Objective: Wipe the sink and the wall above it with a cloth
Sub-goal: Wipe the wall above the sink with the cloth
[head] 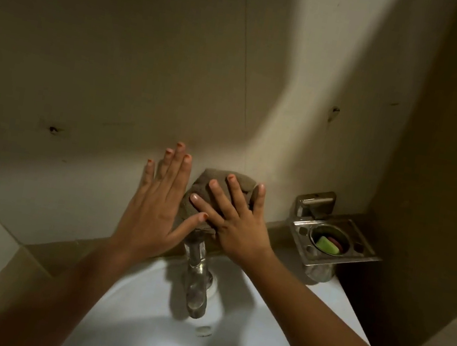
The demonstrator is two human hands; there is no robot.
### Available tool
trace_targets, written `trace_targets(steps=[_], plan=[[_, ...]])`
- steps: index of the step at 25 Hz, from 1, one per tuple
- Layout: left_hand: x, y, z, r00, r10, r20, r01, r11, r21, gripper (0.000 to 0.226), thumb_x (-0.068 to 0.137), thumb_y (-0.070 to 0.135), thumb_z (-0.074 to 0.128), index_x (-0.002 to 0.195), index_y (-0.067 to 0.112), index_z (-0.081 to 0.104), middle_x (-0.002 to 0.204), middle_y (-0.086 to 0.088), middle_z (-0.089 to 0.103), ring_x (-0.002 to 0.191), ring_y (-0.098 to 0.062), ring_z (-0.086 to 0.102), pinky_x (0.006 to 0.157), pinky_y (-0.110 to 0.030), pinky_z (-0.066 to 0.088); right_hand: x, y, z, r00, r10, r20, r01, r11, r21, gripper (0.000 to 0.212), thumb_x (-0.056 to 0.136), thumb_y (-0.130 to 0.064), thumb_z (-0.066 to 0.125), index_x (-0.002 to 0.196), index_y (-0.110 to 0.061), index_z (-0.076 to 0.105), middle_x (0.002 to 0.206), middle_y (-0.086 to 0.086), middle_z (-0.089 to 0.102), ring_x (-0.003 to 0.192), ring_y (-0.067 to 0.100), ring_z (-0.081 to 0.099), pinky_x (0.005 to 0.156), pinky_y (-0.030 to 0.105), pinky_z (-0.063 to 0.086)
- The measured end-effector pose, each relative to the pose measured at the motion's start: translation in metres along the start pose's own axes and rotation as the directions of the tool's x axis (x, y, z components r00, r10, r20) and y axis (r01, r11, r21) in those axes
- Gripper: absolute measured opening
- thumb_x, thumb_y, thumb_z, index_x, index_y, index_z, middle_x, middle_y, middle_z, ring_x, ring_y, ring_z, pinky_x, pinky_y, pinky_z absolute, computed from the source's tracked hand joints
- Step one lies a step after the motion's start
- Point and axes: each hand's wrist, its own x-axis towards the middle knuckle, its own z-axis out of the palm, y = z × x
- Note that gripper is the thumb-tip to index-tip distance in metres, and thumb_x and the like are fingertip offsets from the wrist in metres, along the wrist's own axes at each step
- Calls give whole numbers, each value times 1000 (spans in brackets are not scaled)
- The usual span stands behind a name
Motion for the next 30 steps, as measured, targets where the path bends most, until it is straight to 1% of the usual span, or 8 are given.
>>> trace_targets(steps=[7,11,15,19,23,26,28,30], plan=[[8,-3,-8,999,-15,-47,17,998,54,74,92,58,14,143,17,-20,151,5,-32,142,-11,-23,116,-29,-16,-20,-12,5,994,101,47,-101,995,-2,109,78,-56,63,147,-32,-18,155,3,-28,143,30,-20,108,63,-7],[34,4,-32,980,-86,-181,94,995,36,76,93,53,18,145,5,-10,153,-8,-7,140,-10,-25,115,-28,-16,27,11,-27,999,35,12,-35,998,-44,88,83,-48,44,148,-33,-13,156,4,-25,144,27,-19,108,62,-16],[60,19,-54,936,-197,-294,184,980,-70,79,93,55,19,142,-5,4,151,-28,9,141,-24,-7,114,-23,-15,112,43,-77,993,46,-113,-36,995,90,72,85,-48,52,147,-34,19,157,6,14,143,26,7,108,57,-16],[90,41,-64,885,-265,-383,212,961,-176,80,92,52,24,141,-9,7,149,-35,9,138,-32,-2,113,-21,-15,157,91,-109,967,83,-242,-64,994,83,60,88,-53,48,142,-29,40,148,13,39,139,34,28,108,61,3],[111,67,-63,912,-196,-361,148,977,-156,78,92,51,23,142,-7,6,150,-34,8,138,-32,-3,113,-23,-17,156,146,-121,930,296,-216,-274,953,126,68,88,-58,48,145,-22,36,151,21,30,140,41,23,108,63,4],[122,84,-60,918,-163,-361,110,980,-164,78,92,51,22,142,-7,5,150,-33,6,140,-29,-7,113,-25,-17,143,170,-118,863,439,-249,-388,893,229,70,89,-57,49,145,-16,34,150,29,25,140,44,17,107,66,6],[127,92,-55,916,-151,-370,95,981,-166,78,93,51,23,142,-5,3,151,-31,4,140,-20,-14,113,-27,-18,125,169,-109,837,494,-236,-429,860,278,73,88,-54,53,144,-19,23,151,31,19,140,42,9,108,64,4],[127,96,-48,919,-138,-368,86,984,-155,76,93,51,23,142,-3,0,151,-28,2,137,-10,-23,114,-28,-18,96,161,-96,817,562,-125,-511,808,292,83,84,-48,61,144,-21,11,153,30,8,140,39,0,110,60,-3]])
